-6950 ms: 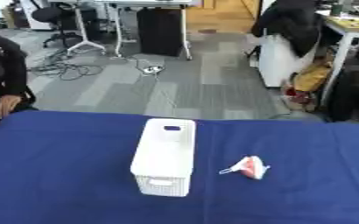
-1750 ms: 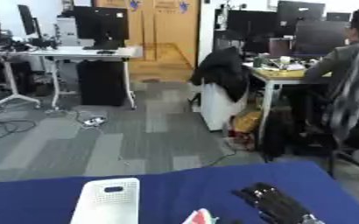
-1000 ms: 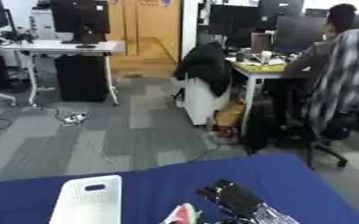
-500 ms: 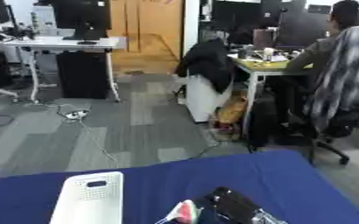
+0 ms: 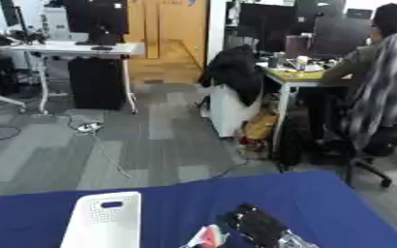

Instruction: Pick up objects on the table and place them in the box.

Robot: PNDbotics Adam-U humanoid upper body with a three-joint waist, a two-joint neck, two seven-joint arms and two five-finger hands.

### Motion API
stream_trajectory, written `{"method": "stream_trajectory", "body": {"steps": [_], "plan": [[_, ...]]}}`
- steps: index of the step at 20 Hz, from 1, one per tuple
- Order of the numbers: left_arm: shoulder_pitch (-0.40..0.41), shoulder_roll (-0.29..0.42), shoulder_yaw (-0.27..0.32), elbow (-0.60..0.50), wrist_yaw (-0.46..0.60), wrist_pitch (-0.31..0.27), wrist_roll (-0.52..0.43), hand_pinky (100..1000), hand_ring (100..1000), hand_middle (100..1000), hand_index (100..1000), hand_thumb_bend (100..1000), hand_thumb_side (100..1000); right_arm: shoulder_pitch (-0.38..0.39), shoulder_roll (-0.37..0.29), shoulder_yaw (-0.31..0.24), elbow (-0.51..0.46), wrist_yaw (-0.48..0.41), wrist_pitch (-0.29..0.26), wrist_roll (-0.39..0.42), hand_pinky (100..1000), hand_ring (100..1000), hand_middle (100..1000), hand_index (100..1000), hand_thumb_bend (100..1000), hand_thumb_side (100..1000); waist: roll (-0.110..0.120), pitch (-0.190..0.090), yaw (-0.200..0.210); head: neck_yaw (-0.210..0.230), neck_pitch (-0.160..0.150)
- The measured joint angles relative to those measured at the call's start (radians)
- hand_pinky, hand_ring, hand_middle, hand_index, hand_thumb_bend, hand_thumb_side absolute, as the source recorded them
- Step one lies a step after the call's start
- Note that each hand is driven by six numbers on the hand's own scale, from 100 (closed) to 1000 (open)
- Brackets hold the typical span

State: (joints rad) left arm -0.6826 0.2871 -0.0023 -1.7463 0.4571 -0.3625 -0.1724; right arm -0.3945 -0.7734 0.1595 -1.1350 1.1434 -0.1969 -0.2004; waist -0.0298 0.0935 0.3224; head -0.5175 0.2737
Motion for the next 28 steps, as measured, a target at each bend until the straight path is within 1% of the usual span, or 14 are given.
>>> {"method": "stream_trajectory", "body": {"steps": [4, 5, 6, 9, 12, 16, 19, 24, 28], "plan": [[-0.011, -0.015, 0.000, -0.001, 0.000, 0.012, 0.001, 557, 603, 784, 852, 186, 995, 0.000, -0.017, -0.012, 0.000, -0.029, 0.011, 0.006, 900, 805, 797, 1000, 261, 1000, -0.002, 0.012, 0.020, -0.003, -0.009], [-0.014, -0.018, 0.000, -0.002, 0.000, 0.014, 0.001, 557, 603, 783, 852, 179, 999, 0.000, -0.017, -0.015, 0.000, -0.035, 0.013, 0.008, 903, 820, 802, 1000, 274, 1000, -0.002, 0.017, 0.025, -0.007, -0.010], [-0.018, -0.021, 0.000, -0.004, 0.000, 0.017, 0.000, 556, 602, 782, 852, 186, 995, 0.000, -0.017, -0.016, 0.002, -0.040, 0.016, 0.011, 914, 846, 815, 1000, 259, 1000, -0.002, 0.021, 0.030, -0.011, -0.013], [-0.019, -0.026, 0.000, -0.010, 0.000, 0.021, -0.002, 552, 601, 781, 852, 185, 996, 0.000, -0.017, -0.020, 0.017, -0.054, 0.021, 0.017, 937, 870, 826, 1000, 256, 1000, 0.000, 0.033, 0.037, -0.016, -0.020], [-0.023, -0.033, 0.001, -0.012, 0.000, 0.026, -0.004, 551, 600, 781, 852, 185, 996, 0.000, -0.016, -0.021, 0.032, -0.062, 0.021, 0.024, 950, 874, 829, 1000, 260, 1000, 0.003, 0.046, 0.041, -0.021, -0.026], [-0.026, -0.034, 0.003, -0.012, 0.000, 0.029, -0.007, 551, 600, 782, 852, 185, 996, 0.000, -0.014, -0.025, 0.054, -0.062, 0.011, 0.045, 949, 862, 820, 1000, 250, 1000, 0.004, 0.048, 0.043, -0.021, -0.026], [-0.026, -0.034, 0.004, -0.012, 0.000, 0.029, -0.007, 551, 600, 782, 852, 185, 995, 0.001, -0.009, -0.027, 0.070, -0.066, 0.003, 0.074, 951, 854, 802, 1000, 301, 1000, 0.004, 0.048, 0.043, -0.021, -0.026], [-0.026, -0.034, 0.004, -0.012, 0.000, 0.029, -0.007, 552, 600, 782, 852, 185, 995, 0.001, 0.003, -0.033, 0.092, -0.102, 0.009, 0.129, 943, 848, 798, 1000, 274, 1000, 0.004, 0.046, 0.041, -0.021, -0.026], [-0.026, -0.034, 0.004, -0.012, 0.000, 0.029, -0.010, 553, 601, 782, 852, 185, 995, 0.002, 0.000, -0.038, 0.086, -0.139, 0.024, 0.134, 935, 843, 794, 1000, 260, 1000, 0.004, 0.045, 0.041, -0.021, -0.026]]}}
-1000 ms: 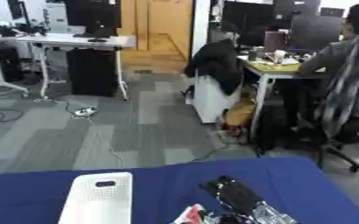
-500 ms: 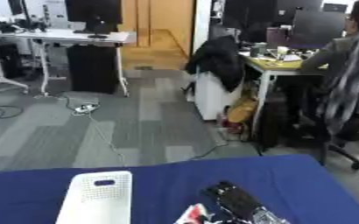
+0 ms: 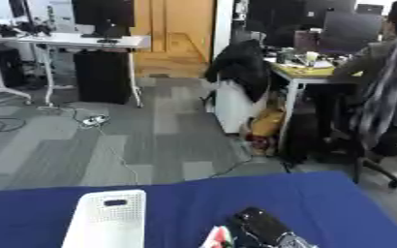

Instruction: Pick up objects on the table and place them in the box.

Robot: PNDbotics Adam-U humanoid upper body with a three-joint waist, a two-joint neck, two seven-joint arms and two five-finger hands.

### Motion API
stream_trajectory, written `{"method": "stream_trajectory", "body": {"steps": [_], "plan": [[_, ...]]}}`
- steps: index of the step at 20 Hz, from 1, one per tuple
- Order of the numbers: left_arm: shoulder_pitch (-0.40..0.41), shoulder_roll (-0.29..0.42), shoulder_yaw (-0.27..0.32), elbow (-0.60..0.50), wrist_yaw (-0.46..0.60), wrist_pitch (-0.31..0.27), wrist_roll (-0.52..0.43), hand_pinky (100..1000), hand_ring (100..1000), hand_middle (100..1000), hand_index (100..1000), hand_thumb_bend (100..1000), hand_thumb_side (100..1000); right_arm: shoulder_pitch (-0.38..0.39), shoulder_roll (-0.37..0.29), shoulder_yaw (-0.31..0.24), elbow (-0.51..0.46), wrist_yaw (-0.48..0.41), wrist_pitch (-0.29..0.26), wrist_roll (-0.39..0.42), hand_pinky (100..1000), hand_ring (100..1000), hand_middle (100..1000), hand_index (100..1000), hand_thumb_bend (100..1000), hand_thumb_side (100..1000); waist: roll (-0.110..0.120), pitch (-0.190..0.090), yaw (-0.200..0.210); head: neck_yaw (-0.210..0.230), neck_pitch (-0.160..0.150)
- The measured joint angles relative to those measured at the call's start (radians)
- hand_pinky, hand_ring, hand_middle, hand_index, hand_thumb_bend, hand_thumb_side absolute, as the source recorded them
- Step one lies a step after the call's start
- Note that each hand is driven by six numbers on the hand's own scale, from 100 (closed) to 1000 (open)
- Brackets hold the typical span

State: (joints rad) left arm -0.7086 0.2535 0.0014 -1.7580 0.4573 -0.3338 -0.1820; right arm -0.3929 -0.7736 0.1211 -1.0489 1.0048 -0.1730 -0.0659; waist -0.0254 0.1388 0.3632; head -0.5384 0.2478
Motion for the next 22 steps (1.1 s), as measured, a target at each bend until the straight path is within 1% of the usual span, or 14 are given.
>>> {"method": "stream_trajectory", "body": {"steps": [2, 5, 7, 9, 12, 13, 15, 18, 19, 20, 22], "plan": [[0.000, 0.000, -0.001, 0.000, 0.000, -0.001, -0.002, 554, 602, 782, 851, 185, 994, 0.000, -0.015, 0.000, -0.015, -0.022, 0.004, -0.003, 935, 844, 794, 1000, 259, 1000, 0.000, -0.004, -0.003, 0.000, 0.000], [0.000, 0.001, -0.004, 0.004, 0.001, -0.002, -0.003, 557, 603, 782, 851, 185, 993, 0.000, -0.059, -0.001, -0.050, -0.063, 0.006, -0.003, 937, 850, 802, 1000, 275, 1000, -0.001, -0.020, -0.013, -0.008, -0.008], [0.001, 0.002, -0.004, 0.006, 0.002, -0.003, -0.002, 557, 604, 782, 851, 185, 992, -0.001, -0.084, -0.001, -0.076, -0.092, 0.003, 0.008, 942, 854, 808, 1000, 292, 1000, -0.002, -0.029, -0.020, -0.008, -0.009], [0.001, 0.003, -0.004, 0.006, 0.002, -0.005, 0.000, 557, 604, 783, 851, 185, 992, -0.001, -0.096, 0.000, -0.095, -0.118, -0.001, 0.029, 941, 855, 809, 1000, 304, 1000, -0.002, -0.031, -0.028, -0.008, -0.009], [0.008, 0.012, -0.004, 0.007, 0.002, -0.007, 0.002, 555, 603, 783, 851, 184, 992, -0.001, -0.096, 0.006, -0.105, -0.151, -0.007, 0.068, 949, 860, 818, 1000, 356, 1000, -0.003, -0.033, -0.035, -0.006, -0.009], [0.010, 0.012, -0.004, 0.009, 0.002, -0.008, 0.002, 555, 602, 783, 851, 184, 992, -0.001, -0.092, 0.009, -0.104, -0.161, -0.009, 0.083, 953, 863, 821, 1000, 402, 1000, -0.003, -0.035, -0.038, -0.005, -0.009], [0.011, 0.017, -0.004, 0.012, 0.002, -0.011, 0.001, 554, 602, 783, 851, 184, 992, -0.002, -0.079, 0.017, -0.094, -0.172, -0.015, 0.112, 958, 866, 824, 1000, 462, 1000, -0.004, -0.036, -0.040, 0.002, -0.009], [0.014, 0.020, -0.004, 0.013, 0.001, -0.013, -0.001, 554, 602, 783, 851, 184, 992, -0.011, -0.056, 0.027, -0.080, -0.169, -0.029, 0.141, 961, 867, 824, 1000, 505, 1000, -0.004, -0.036, -0.040, 0.003, -0.009], [0.014, 0.020, -0.004, 0.013, 0.001, -0.014, -0.002, 554, 602, 783, 851, 184, 992, -0.011, -0.050, 0.029, -0.077, -0.166, -0.035, 0.147, 961, 867, 824, 1000, 570, 1000, -0.004, -0.036, -0.040, 0.003, -0.008], [0.015, 0.020, -0.004, 0.014, 0.001, -0.015, -0.003, 554, 602, 783, 851, 183, 992, -0.011, -0.045, 0.031, -0.073, -0.162, -0.040, 0.152, 962, 866, 821, 1000, 544, 1000, -0.004, -0.036, -0.040, 0.003, -0.008], [0.015, 0.020, -0.004, 0.016, 0.001, -0.017, -0.005, 554, 602, 783, 851, 183, 991, -0.014, -0.035, 0.033, -0.069, -0.153, -0.051, 0.155, 959, 864, 819, 1000, 559, 1000, -0.003, -0.036, -0.040, 0.003, -0.008]]}}
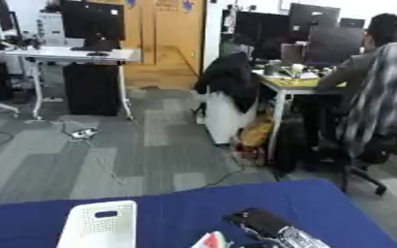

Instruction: Pick up objects on the table and place them in the box.

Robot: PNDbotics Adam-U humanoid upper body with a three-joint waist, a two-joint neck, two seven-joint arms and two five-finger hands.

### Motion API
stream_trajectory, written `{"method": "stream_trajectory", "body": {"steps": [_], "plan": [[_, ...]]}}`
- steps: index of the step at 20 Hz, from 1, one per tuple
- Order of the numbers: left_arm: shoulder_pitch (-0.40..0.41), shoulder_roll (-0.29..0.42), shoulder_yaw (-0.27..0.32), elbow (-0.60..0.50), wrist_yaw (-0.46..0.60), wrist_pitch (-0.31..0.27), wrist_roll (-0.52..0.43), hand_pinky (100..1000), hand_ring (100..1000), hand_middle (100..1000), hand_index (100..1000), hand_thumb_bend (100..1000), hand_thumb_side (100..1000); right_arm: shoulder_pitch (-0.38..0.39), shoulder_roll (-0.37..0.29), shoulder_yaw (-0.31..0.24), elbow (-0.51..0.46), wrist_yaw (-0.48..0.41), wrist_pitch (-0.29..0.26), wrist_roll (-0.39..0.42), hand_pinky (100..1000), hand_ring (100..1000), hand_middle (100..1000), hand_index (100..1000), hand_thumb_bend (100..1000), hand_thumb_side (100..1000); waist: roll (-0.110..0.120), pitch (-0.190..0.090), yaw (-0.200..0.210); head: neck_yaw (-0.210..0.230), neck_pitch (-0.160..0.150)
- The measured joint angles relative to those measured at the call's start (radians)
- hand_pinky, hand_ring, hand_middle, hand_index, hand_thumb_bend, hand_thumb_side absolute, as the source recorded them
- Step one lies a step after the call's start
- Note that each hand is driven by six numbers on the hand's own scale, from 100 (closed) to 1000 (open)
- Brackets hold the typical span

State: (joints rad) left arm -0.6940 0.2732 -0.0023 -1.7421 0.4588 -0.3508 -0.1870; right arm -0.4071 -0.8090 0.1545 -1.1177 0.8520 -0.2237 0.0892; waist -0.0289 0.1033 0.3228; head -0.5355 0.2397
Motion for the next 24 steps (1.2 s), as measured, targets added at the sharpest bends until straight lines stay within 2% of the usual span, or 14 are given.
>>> {"method": "stream_trajectory", "body": {"steps": [6, 10, 16, 17, 19, 20, 21, 22, 23, 24], "plan": [[0.000, 0.000, 0.000, 0.002, 0.000, -0.001, -0.002, 555, 602, 783, 851, 184, 991, -0.004, 0.026, 0.010, 0.014, 0.023, -0.022, -0.012, 956, 863, 819, 1000, 575, 1000, 0.002, 0.000, 0.001, 0.000, 0.000], [-0.002, -0.001, 0.000, 0.002, 0.000, 0.001, -0.004, 557, 604, 783, 850, 185, 991, -0.013, 0.042, 0.016, 0.027, 0.039, -0.029, -0.022, 954, 878, 858, 1000, 564, 1000, 0.002, 0.000, 0.008, 0.000, 0.000], [-0.014, -0.011, -0.001, 0.002, 0.004, 0.006, -0.002, 559, 605, 783, 850, 186, 991, -0.015, 0.058, 0.016, 0.042, 0.076, -0.013, -0.087, 918, 870, 881, 1000, 563, 1000, 0.001, 0.007, 0.021, -0.002, 0.000], [-0.015, -0.011, -0.001, 0.000, 0.005, 0.007, -0.001, 559, 605, 783, 850, 186, 991, -0.012, 0.060, 0.015, 0.046, 0.084, -0.007, -0.099, 823, 821, 844, 1000, 568, 1000, 0.001, 0.007, 0.023, -0.002, 0.000], [-0.016, -0.013, -0.001, -0.004, 0.006, 0.010, 0.001, 559, 605, 783, 850, 186, 991, -0.006, 0.065, 0.011, 0.056, 0.097, 0.008, -0.122, 544, 707, 775, 1000, 621, 1000, 0.001, 0.011, 0.025, -0.002, -0.001], [-0.016, -0.016, -0.001, -0.004, 0.007, 0.011, 0.002, 559, 605, 783, 850, 186, 991, -0.004, 0.065, 0.006, 0.058, 0.101, 0.019, -0.134, 368, 613, 720, 1000, 622, 1000, 0.001, 0.011, 0.025, -0.002, -0.001], [-0.016, -0.019, -0.001, -0.004, 0.007, 0.012, 0.003, 559, 605, 783, 850, 186, 991, -0.001, 0.066, 0.002, 0.062, 0.102, 0.031, -0.145, 282, 575, 689, 1000, 624, 1000, 0.001, 0.011, 0.026, -0.002, -0.001], [-0.016, -0.019, -0.001, -0.004, 0.007, 0.013, 0.004, 559, 605, 783, 850, 186, 991, 0.003, 0.066, -0.002, 0.066, 0.102, 0.043, -0.155, 154, 506, 639, 1000, 618, 1000, 0.001, 0.011, 0.026, -0.002, -0.001], [-0.016, -0.019, -0.001, -0.004, 0.007, 0.013, 0.004, 559, 605, 783, 850, 186, 990, 0.006, 0.066, -0.005, 0.071, 0.102, 0.054, -0.162, 100, 428, 582, 1000, 618, 1000, 0.001, 0.011, 0.026, -0.002, -0.002], [-0.016, -0.019, -0.001, -0.004, 0.007, 0.013, 0.004, 559, 605, 783, 850, 185, 990, 0.010, 0.066, -0.009, 0.074, 0.101, 0.063, -0.167, 100, 328, 509, 1000, 598, 999, 0.001, 0.011, 0.026, -0.002, -0.003]]}}
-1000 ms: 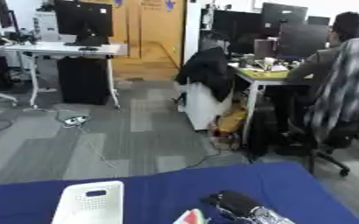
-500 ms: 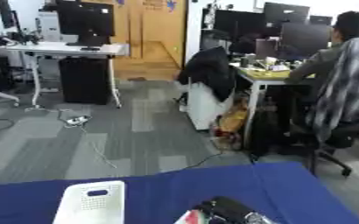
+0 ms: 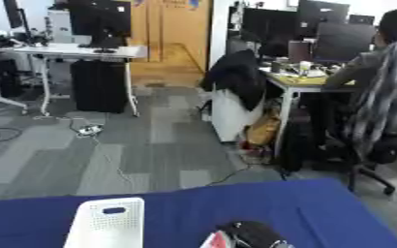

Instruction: Pick up objects on the table and place them in the box.

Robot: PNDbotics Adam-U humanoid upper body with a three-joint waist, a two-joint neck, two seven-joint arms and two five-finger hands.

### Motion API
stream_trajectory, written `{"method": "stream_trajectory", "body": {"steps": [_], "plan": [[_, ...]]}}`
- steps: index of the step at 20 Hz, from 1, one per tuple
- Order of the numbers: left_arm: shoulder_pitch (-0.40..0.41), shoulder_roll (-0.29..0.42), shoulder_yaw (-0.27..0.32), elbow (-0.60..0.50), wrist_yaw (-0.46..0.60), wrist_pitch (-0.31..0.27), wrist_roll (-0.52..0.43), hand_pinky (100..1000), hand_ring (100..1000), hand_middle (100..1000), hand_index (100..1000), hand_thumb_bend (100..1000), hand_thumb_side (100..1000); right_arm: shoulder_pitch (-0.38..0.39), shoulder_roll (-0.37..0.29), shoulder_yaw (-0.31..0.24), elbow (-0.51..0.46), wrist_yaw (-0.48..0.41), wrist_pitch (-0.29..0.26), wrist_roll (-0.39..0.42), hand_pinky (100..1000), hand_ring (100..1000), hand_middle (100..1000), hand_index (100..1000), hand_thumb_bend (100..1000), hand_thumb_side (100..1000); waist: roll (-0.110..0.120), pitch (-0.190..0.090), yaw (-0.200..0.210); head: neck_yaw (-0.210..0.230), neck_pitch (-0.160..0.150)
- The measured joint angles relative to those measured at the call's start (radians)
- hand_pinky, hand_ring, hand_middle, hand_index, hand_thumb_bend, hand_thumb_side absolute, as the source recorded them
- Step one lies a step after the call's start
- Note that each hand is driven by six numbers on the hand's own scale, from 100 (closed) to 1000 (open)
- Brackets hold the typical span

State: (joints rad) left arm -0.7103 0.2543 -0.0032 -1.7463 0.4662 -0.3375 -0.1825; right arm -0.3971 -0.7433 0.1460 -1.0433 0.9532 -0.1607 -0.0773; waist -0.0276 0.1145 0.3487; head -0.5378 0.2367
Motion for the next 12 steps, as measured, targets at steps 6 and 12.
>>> {"method": "stream_trajectory", "body": {"steps": [6, 12], "plan": [[0.000, 0.000, -0.002, 0.000, 0.000, 0.000, 0.000, 557, 606, 783, 850, 185, 990, 0.024, -0.001, -0.013, 0.001, 0.041, 0.024, -0.050, 100, 100, 145, 1000, 486, 742, 0.004, 0.000, -0.002, 0.000, -0.007], [0.000, 0.000, -0.005, 0.000, 0.000, -0.002, -0.003, 556, 606, 783, 849, 185, 990, 0.048, 0.000, -0.019, -0.009, 0.091, 0.026, -0.219, 100, 100, 100, 1000, 226, 657, 0.007, 0.001, -0.002, -0.001, -0.007]]}}
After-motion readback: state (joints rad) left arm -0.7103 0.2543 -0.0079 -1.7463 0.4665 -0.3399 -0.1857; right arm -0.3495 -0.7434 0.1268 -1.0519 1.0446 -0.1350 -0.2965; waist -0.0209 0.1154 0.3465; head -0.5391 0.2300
